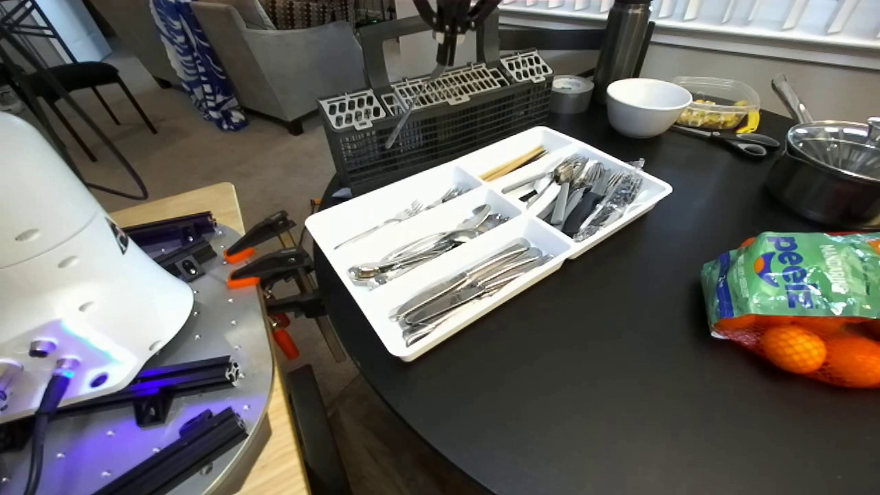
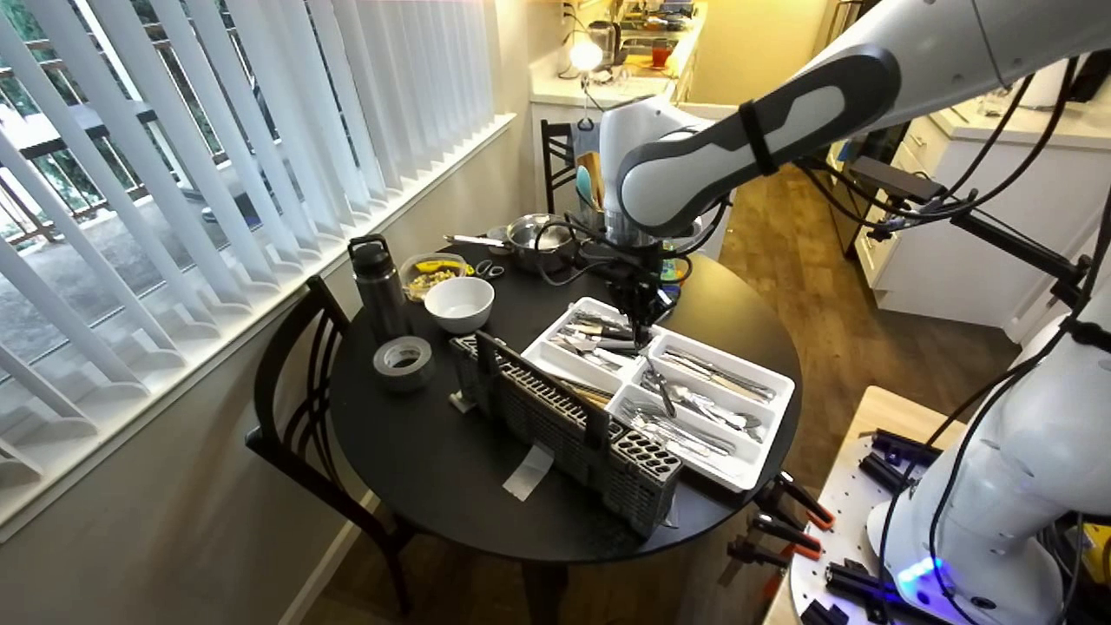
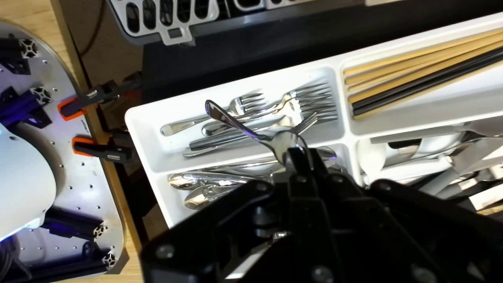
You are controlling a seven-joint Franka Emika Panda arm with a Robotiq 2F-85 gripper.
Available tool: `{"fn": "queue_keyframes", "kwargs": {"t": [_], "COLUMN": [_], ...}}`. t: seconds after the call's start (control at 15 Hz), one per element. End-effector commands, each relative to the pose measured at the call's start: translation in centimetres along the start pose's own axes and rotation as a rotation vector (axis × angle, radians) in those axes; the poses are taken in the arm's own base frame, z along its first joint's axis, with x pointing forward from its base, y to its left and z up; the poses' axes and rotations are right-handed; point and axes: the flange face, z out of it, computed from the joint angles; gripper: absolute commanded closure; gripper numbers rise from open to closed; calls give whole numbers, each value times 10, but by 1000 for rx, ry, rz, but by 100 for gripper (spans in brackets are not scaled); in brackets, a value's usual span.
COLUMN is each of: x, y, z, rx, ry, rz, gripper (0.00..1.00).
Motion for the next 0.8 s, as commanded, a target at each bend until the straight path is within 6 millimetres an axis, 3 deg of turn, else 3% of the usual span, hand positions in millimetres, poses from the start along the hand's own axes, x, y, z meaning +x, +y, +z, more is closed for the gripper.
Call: {"fn": "queue_keyframes", "kwargs": {"t": [0.0, 0.73], "x": [-1, 0], "y": [-13, -37], "z": [22, 90], "rx": [-76, -220], "ry": [14, 139], "rz": [27, 27], "gripper": [97, 97]}}
